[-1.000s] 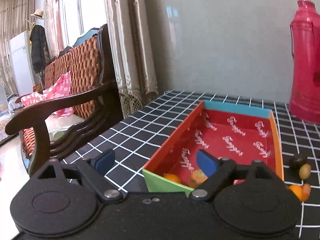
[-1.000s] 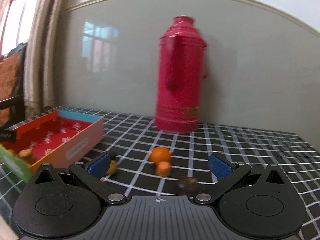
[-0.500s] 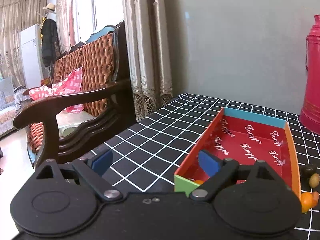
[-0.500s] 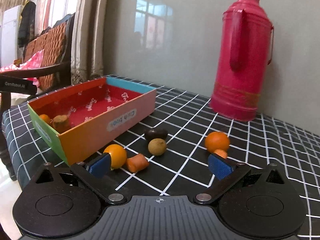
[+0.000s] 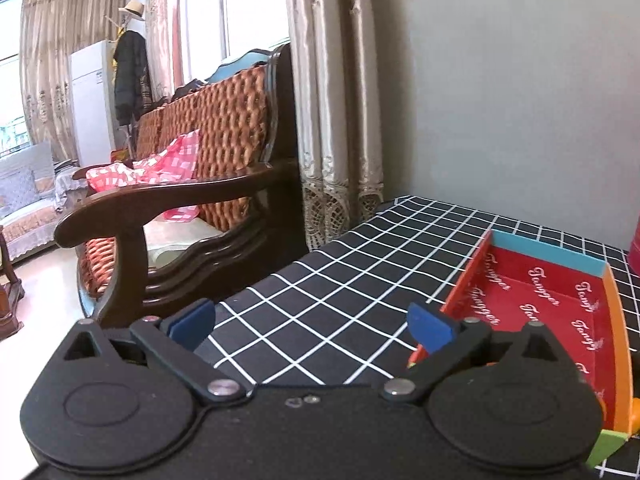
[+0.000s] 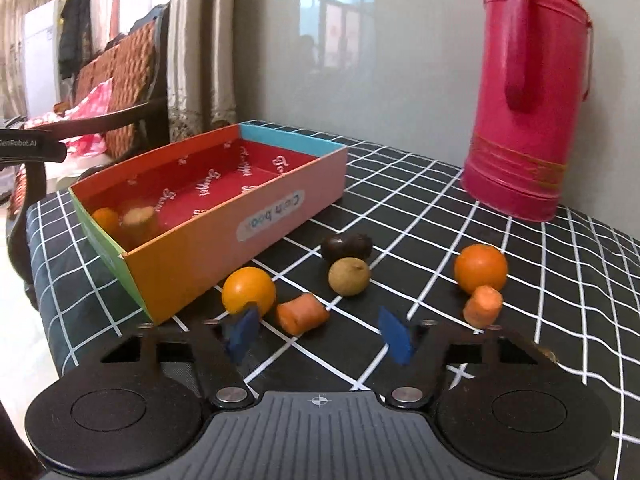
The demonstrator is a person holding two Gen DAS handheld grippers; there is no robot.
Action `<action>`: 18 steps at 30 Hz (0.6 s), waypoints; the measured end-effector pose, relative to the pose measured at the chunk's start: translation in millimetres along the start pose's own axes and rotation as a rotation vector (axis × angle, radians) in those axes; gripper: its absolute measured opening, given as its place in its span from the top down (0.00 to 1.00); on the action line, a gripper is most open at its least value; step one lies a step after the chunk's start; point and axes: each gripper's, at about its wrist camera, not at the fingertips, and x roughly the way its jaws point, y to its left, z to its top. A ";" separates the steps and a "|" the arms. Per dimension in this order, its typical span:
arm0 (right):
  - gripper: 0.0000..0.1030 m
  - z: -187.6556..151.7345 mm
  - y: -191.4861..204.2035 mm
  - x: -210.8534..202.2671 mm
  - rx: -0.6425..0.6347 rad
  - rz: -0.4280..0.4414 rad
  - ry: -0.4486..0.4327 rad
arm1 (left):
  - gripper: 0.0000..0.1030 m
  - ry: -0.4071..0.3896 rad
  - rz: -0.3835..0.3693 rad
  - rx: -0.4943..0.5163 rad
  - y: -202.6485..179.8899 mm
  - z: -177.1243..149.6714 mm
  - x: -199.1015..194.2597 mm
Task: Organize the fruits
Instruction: 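Close the right tool on the carrot piece beside the box, then carry the carrot piece with the right tool into the box and release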
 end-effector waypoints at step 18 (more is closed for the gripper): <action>0.75 6.5 -14.1 5.1 0.130 0.104 0.001 | 0.06 0.037 0.011 0.000 2.7 -0.5 5.7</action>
